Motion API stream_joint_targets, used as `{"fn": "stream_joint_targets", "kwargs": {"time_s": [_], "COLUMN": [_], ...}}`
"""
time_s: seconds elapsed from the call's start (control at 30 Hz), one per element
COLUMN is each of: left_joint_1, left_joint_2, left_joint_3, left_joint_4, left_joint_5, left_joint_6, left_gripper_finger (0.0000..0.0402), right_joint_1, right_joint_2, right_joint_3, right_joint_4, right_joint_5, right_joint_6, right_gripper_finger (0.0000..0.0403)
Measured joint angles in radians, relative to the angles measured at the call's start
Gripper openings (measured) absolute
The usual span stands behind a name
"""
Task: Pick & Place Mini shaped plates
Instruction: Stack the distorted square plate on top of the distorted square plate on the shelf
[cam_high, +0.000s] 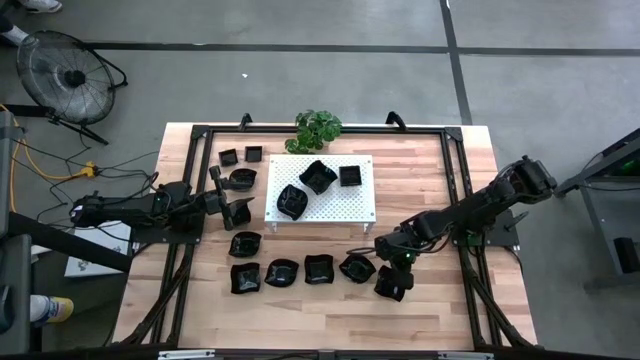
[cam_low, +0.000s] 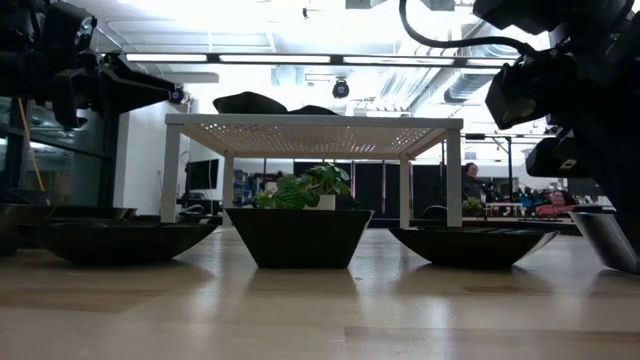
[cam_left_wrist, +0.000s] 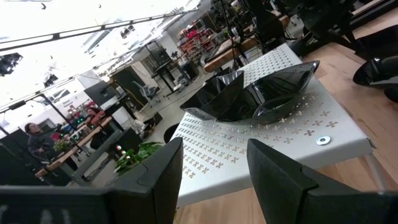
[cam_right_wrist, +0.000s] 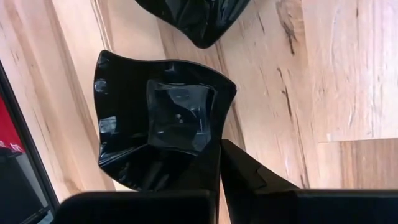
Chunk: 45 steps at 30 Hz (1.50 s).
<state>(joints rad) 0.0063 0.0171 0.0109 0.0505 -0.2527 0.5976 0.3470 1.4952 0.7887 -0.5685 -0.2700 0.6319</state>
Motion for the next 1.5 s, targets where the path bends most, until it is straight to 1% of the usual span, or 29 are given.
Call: {"fn": "stream_joint_targets", "kwargs": {"time_s": [0.2, 0.33, 0.53, 0.7, 0.77, 0.87, 0.97, 1.13, 1.5], "left_joint_1": [0.000, 0.000, 0.000, 0.000, 0.000, 0.000, 0.000, 0.000, 0.000], "left_joint_2": [0.000, 0.000, 0.000, 0.000, 0.000, 0.000, 0.000, 0.000, 0.000], "left_joint_3": [0.000, 0.000, 0.000, 0.000, 0.000, 0.000, 0.000, 0.000, 0.000], "left_joint_4": [0.000, 0.000, 0.000, 0.000, 0.000, 0.000, 0.000, 0.000, 0.000], "left_joint_5": [0.000, -0.001, -0.001, -0.002, -0.005, -0.005, -0.005, -0.004, -0.004], "left_joint_6": [0.000, 0.000, 0.000, 0.000, 0.000, 0.000, 0.000, 0.000, 0.000], "left_gripper_finger": [0.0175, 0.0175, 0.0175, 0.0175, 0.0175, 0.0175, 0.0175, 0.0175, 0.0175], "right_joint_1": [0.000, 0.000, 0.000, -0.015, -0.032, -0.065, -0.103, -0.185, -0.401], "right_joint_2": [-0.012, -0.030, -0.050, -0.051, -0.051, -0.052, -0.052, -0.052, -0.052], "right_joint_3": [0.025, 0.054, 0.099, 0.181, 0.222, 0.284, 0.343, 0.411, 0.533], "right_joint_4": [-0.011, -0.063, -0.109, -0.109, -0.117, -0.144, -0.172, -0.203, -0.212], "right_joint_5": [-0.024, -0.034, -0.087, -0.103, -0.094, -0.075, -0.063, -0.022, -0.020], "right_joint_6": [0.003, 0.023, 0.026, 0.025, 0.023, 0.012, -0.036, -0.069, -0.117], "right_gripper_finger": [0.0001, 0.0000, 0.0000, 0.0000, 0.0000, 0.0000, 0.0000, 0.0000, 0.0000]}}
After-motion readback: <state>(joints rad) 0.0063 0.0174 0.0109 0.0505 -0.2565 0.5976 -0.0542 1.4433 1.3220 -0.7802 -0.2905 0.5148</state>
